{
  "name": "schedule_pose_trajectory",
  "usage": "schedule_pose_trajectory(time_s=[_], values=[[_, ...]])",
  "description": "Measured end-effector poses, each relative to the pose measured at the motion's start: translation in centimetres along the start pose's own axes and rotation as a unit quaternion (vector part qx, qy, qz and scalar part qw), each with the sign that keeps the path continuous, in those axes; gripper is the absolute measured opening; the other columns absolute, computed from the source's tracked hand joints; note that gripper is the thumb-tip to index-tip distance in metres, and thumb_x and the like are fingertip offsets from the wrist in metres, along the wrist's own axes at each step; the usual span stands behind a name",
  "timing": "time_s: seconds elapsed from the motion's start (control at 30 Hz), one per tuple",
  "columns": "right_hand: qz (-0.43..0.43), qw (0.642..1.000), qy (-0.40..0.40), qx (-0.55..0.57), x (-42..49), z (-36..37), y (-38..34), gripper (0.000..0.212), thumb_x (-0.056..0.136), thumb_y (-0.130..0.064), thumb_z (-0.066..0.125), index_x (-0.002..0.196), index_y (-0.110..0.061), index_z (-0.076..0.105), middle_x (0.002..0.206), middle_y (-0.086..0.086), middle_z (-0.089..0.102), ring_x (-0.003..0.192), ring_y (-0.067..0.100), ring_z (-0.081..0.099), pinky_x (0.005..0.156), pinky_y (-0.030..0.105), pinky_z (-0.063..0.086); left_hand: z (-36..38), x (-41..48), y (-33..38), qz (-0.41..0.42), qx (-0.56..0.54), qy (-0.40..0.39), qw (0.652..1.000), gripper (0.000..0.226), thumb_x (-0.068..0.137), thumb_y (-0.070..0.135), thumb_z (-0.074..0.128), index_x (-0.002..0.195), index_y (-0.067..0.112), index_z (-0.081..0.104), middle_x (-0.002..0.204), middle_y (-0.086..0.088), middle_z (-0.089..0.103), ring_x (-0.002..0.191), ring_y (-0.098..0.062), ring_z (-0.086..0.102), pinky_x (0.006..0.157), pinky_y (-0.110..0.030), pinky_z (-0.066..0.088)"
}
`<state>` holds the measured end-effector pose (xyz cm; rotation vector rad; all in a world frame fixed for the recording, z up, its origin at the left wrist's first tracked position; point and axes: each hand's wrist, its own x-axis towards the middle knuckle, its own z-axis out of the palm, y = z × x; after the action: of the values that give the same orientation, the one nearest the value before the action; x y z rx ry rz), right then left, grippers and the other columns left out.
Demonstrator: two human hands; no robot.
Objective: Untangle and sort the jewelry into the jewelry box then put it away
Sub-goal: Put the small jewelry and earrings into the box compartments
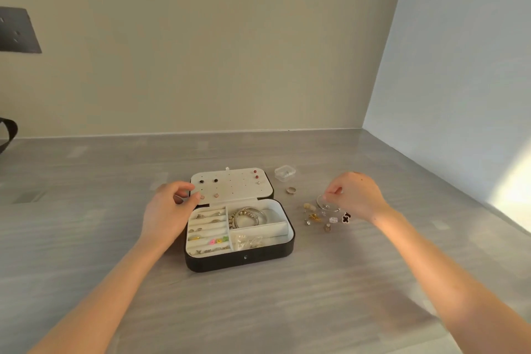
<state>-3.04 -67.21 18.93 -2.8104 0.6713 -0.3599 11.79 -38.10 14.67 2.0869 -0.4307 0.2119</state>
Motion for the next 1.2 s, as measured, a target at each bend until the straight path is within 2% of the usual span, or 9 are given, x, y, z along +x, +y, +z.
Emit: schedule_pose_trajectory(time_s=[0.13, 0.37, 0.47, 0.63, 0.7, 0.8, 1.0, 1.13, 1.2], values=[[0.036, 0.998, -0.027, -0.036, 0.5, 0.9, -1.6, 0.041, 0.078, -0.034, 0.064, 0.048, -0.013, 0.046, 0.048, 0.001, 0.045, 0.056, 0.024, 0.048, 0.054, 0.026, 0.038, 0.2, 0.0, -0.3, 0.009, 0.000, 0.003, 1.000, 0.014, 0.086, 0.023, 0.062, 0.099, 0.019, 0.064, 0.099, 0.000, 0.060, 0.080, -0.006, 0.053, 0.068, -0.021, 0.037], [0.080, 0.992, -0.079, -0.064, 1.6, 1.0, -2.9, 0.029, 0.071, -0.009, 0.053, 0.054, -0.016, 0.030, 0.055, -0.002, 0.033, 0.058, 0.021, 0.036, 0.046, 0.020, 0.026, 0.3, 0.0, -0.3, 0.018, 0.001, 0.003, 1.000, 0.013, 0.086, 0.022, 0.062, 0.098, 0.020, 0.064, 0.098, 0.000, 0.060, 0.079, -0.005, 0.053, 0.067, -0.020, 0.038], [0.091, 0.995, -0.032, -0.015, 1.3, -0.3, -2.5, 0.036, 0.076, -0.012, 0.054, 0.050, -0.015, 0.030, 0.051, -0.001, 0.031, 0.049, 0.019, 0.030, 0.045, 0.021, 0.025, 0.2, 0.0, -0.4, 0.023, 0.002, 0.002, 1.000, 0.009, 0.086, 0.022, 0.062, 0.095, 0.022, 0.063, 0.098, 0.000, 0.059, 0.077, -0.002, 0.052, 0.065, -0.017, 0.037], [-0.177, 0.976, 0.125, -0.008, -1.0, -2.9, -5.3, 0.018, 0.084, -0.026, 0.063, 0.070, -0.015, 0.067, 0.076, 0.001, 0.063, 0.077, 0.021, 0.047, 0.072, 0.029, 0.034, 0.2, 0.0, -0.2, 0.034, 0.011, -0.001, 0.999, 0.004, 0.087, 0.019, 0.061, 0.088, 0.023, 0.064, 0.096, 0.001, 0.060, 0.076, 0.000, 0.052, 0.063, -0.010, 0.034], [-0.314, 0.947, 0.070, -0.002, -2.3, -2.4, -8.3, 0.018, 0.083, -0.032, 0.064, 0.076, -0.016, 0.069, 0.079, -0.003, 0.062, 0.078, 0.013, 0.038, 0.072, 0.024, 0.025, 0.2, 0.0, -0.2, 0.038, 0.018, -0.003, 0.999, 0.005, 0.087, 0.020, 0.061, 0.087, 0.021, 0.065, 0.096, 0.001, 0.060, 0.076, -0.001, 0.052, 0.063, -0.010, 0.034], [-0.382, 0.924, -0.005, -0.031, -2.2, -0.5, -10.5, 0.017, 0.085, -0.032, 0.063, 0.081, -0.017, 0.069, 0.085, -0.004, 0.062, 0.082, 0.010, 0.035, 0.078, 0.026, 0.027, 0.0, -0.2, -0.1, 0.046, 0.027, -0.004, 0.999, 0.006, 0.088, 0.020, 0.060, 0.086, 0.020, 0.067, 0.094, 0.002, 0.060, 0.077, -0.003, 0.053, 0.063, -0.011, 0.035], [-0.377, 0.919, -0.098, -0.059, -0.6, 1.5, -10.7, 0.017, 0.088, -0.034, 0.060, 0.090, -0.020, 0.070, 0.091, -0.007, 0.059, 0.091, 0.013, 0.042, 0.077, 0.023, 0.023, -0.2, -0.3, 0.2, 0.077, 0.039, 0.003, 0.996, 0.007, 0.086, 0.019, 0.062, 0.086, 0.017, 0.069, 0.090, 0.004, 0.059, 0.083, -0.011, 0.056, 0.072, -0.022, 0.041], [-0.299, 0.929, -0.188, 0.107, -0.5, -0.5, -9.1, 0.013, 0.088, -0.027, 0.062, 0.087, -0.020, 0.073, 0.086, -0.011, 0.061, 0.081, -0.001, 0.046, 0.075, 0.012, 0.033, -0.1, -0.2, 0.0, 0.080, 0.047, 0.004, 0.996, 0.007, 0.086, 0.019, 0.062, 0.085, 0.018, 0.069, 0.090, 0.005, 0.059, 0.084, -0.012, 0.055, 0.072, -0.023, 0.041], [-0.227, 0.950, -0.122, 0.177, 0.7, -1.2, -7.1, 0.012, 0.088, -0.025, 0.062, 0.080, -0.027, 0.071, 0.082, -0.017, 0.062, 0.075, -0.003, 0.050, 0.073, 0.017, 0.036, -0.1, -0.2, 0.1, 0.080, 0.047, 0.005, 0.996, 0.007, 0.086, 0.018, 0.062, 0.085, 0.018, 0.069, 0.090, 0.005, 0.059, 0.084, -0.012, 0.055, 0.071, -0.023, 0.040]])
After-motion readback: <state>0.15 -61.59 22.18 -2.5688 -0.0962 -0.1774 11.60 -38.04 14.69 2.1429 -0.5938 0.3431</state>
